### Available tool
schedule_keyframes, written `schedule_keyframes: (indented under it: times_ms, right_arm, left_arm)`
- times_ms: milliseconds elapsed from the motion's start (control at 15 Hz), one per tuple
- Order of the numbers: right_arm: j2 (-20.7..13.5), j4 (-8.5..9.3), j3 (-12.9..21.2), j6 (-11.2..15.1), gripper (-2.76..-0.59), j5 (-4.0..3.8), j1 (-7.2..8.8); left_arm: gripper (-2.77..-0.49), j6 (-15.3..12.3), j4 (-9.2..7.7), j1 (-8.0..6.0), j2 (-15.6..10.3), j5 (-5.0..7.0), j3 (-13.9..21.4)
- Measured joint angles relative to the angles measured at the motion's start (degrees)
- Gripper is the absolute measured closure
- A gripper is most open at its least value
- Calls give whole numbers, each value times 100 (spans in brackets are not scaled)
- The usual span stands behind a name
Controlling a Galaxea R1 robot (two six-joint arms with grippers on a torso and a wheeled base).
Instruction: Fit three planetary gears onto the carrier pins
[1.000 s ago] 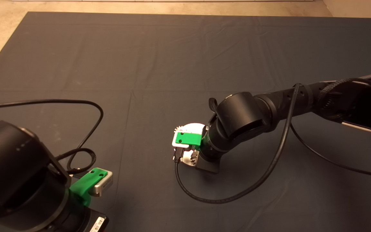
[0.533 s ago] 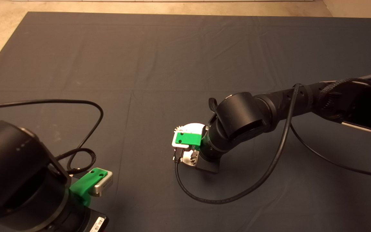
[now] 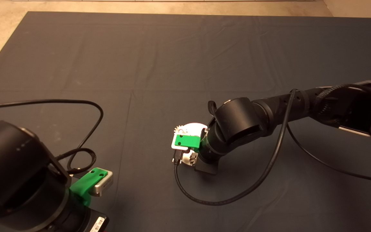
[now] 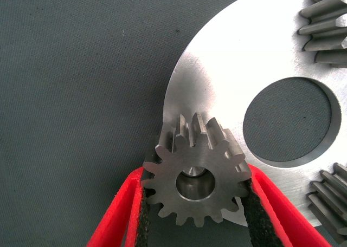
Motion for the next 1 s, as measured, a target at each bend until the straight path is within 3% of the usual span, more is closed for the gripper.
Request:
schedule_keyframes:
  times_ms: [467,933,1000]
  right_arm:
    - [-16,-4,5,-8,-108,19,0]
    - [-62,-39,27,-9,-128,61,2]
    - [-79,-26,50,-9,-139,63,22]
  left_arm:
    - [-175,0,0,2,0,2,0]
    - [-175,0,0,0,0,2,0]
    - [-175,0,0,2,0,2,0]
